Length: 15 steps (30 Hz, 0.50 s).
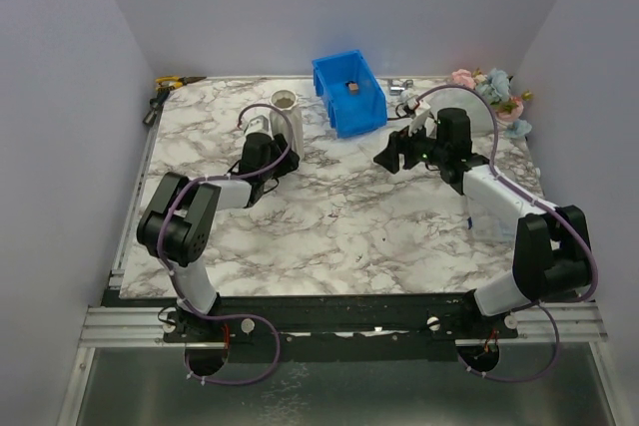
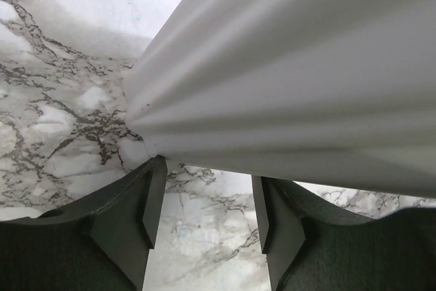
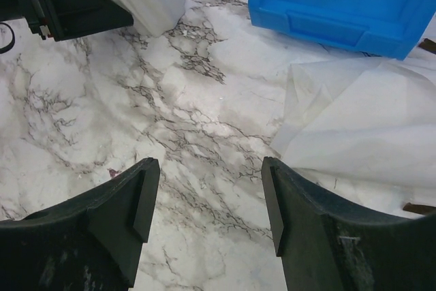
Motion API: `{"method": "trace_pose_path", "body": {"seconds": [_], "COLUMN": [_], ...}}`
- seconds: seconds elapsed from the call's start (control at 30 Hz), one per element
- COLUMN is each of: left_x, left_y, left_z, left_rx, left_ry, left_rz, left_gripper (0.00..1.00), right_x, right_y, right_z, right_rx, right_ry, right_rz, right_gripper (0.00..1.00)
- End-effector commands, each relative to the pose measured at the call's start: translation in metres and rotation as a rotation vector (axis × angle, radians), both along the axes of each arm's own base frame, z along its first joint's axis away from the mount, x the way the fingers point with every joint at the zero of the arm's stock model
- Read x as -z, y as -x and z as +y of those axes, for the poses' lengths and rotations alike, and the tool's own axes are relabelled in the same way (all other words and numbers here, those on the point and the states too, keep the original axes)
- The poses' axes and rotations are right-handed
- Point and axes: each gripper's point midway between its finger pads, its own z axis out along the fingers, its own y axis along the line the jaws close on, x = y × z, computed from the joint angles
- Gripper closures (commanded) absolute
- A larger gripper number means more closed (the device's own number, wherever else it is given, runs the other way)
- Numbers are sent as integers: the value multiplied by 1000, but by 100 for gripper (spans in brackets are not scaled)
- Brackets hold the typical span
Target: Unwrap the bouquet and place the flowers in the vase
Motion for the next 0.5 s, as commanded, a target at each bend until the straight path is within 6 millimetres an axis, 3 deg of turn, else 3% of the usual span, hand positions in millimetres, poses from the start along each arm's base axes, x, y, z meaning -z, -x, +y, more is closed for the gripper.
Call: {"method": "trace_pose_path", "body": {"seconds": [0.0,0.17,0.47], "left_x": [-3,-1,6], "left_y": [-20,-37,-90], "left_z": [1,7,21], "left_rx": [-50,-75,-89], "left_ry": [-5,-15,-18], "left_rz": [-32,-41,-64], "left_gripper": [41,41,41], "right_x": [-2,-2,-6], "right_y": [0,-2,-10], "right_z": [-12,-22,-50], "right_rx": [33,56,119], "right_ry": [13,14,20], "right_rz": [-13,-1,11], "right_gripper": [30,29,30]}}
